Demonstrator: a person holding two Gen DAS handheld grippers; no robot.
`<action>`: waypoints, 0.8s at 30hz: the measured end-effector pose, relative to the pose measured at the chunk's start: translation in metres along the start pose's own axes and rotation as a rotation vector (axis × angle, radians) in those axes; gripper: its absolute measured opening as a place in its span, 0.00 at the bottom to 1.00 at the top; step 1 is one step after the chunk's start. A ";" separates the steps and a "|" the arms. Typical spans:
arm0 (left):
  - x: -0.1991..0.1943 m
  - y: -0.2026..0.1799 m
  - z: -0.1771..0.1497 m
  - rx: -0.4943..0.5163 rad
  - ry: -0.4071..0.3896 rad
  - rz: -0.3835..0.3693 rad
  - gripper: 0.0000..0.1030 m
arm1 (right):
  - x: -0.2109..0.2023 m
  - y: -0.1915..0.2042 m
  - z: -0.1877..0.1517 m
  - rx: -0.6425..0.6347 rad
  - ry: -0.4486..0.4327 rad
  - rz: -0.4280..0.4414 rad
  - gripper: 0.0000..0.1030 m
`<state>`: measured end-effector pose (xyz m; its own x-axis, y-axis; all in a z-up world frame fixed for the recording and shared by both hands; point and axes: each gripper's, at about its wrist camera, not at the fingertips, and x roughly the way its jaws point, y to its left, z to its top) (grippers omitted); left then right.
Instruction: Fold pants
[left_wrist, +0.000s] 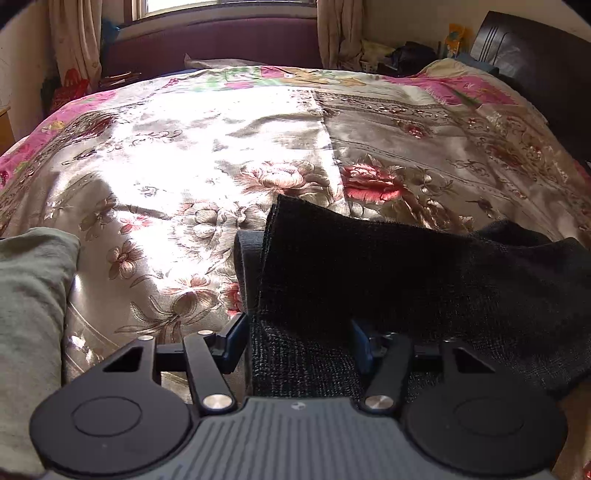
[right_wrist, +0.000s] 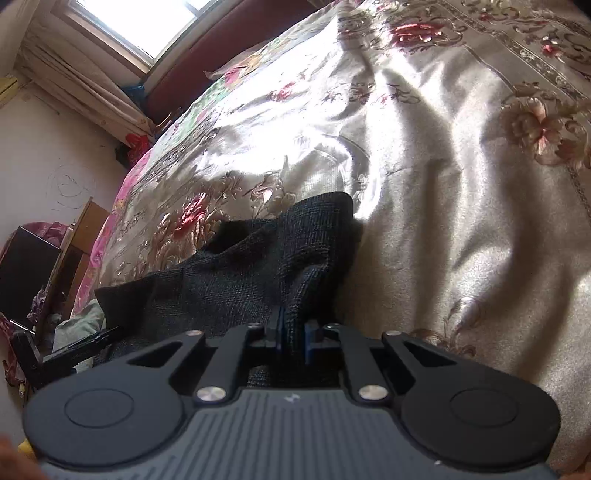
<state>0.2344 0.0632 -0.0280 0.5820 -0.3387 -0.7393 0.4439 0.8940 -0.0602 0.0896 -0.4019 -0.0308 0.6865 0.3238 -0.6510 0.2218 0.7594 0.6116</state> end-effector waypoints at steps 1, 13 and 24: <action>-0.003 -0.005 -0.003 -0.004 0.007 -0.011 0.67 | -0.008 -0.004 -0.004 0.004 -0.004 -0.002 0.10; -0.048 -0.085 -0.061 0.121 0.016 -0.101 0.60 | -0.101 -0.044 -0.056 0.051 -0.037 -0.113 0.10; -0.060 -0.110 -0.071 0.233 -0.101 -0.006 0.62 | -0.123 0.011 -0.050 0.067 -0.152 -0.012 0.10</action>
<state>0.1026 0.0061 -0.0250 0.6386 -0.3816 -0.6683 0.5860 0.8040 0.1008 -0.0270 -0.4051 0.0338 0.7795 0.2219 -0.5858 0.2726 0.7218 0.6361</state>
